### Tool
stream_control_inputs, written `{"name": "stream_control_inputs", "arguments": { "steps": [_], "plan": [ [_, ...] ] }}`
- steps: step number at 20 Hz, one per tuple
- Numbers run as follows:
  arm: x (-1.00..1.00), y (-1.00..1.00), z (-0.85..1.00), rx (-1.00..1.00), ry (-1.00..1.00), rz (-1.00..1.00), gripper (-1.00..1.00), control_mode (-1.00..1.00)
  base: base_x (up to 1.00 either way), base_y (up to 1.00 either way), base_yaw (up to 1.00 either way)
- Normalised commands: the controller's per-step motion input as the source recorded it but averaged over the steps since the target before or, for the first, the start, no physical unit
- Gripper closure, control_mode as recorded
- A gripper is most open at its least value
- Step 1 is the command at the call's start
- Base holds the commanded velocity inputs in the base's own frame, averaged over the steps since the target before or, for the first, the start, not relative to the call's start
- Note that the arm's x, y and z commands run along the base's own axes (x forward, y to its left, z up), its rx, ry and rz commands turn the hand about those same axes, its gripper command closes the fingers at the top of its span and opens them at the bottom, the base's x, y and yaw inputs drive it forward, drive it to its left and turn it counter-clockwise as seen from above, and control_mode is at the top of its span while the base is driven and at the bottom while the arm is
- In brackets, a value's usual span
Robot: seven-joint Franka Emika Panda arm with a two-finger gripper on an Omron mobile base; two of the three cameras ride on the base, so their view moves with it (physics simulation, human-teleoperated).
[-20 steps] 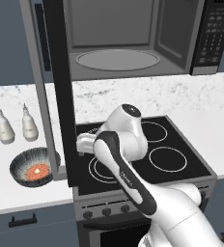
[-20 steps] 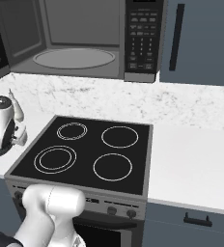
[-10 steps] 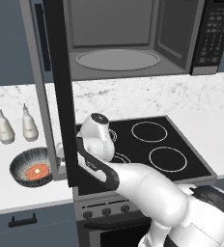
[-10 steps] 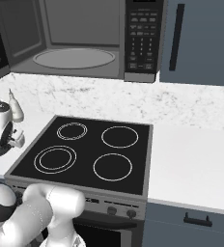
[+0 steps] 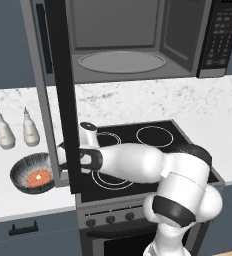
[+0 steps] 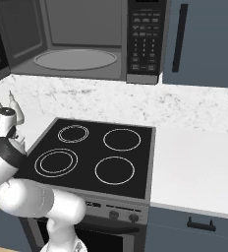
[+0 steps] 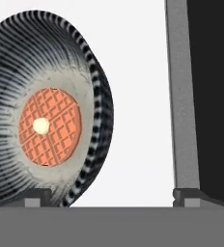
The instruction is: Open the microwave, place the bowl with waffle inside the microwave, then close the microwave door and turn it on.
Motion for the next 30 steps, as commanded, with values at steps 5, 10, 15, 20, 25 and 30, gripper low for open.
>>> {"name": "stream_control_inputs", "arguments": {
  "steps": [5,10,15,20,25,30],
  "plan": [
    [0.31,0.40,-0.16,-0.03,0.08,-0.03,-1.00,-1.00,0.00,0.00,0.00],
    [0.14,0.20,-0.33,-0.02,0.09,-0.01,-1.00,-1.00,0.00,0.00,0.00],
    [0.03,0.02,-0.30,0.00,0.01,0.00,-1.00,-1.00,0.00,0.00,0.00],
    [0.00,0.00,0.00,0.00,0.00,0.00,-1.00,-1.00,0.00,0.00,0.00],
    [0.00,0.00,0.00,0.00,0.00,0.00,1.00,-1.00,0.00,0.00,0.00],
    [0.00,0.00,0.00,0.00,0.00,0.00,1.00,-1.00,0.00,0.00,0.00]
  ]
}}
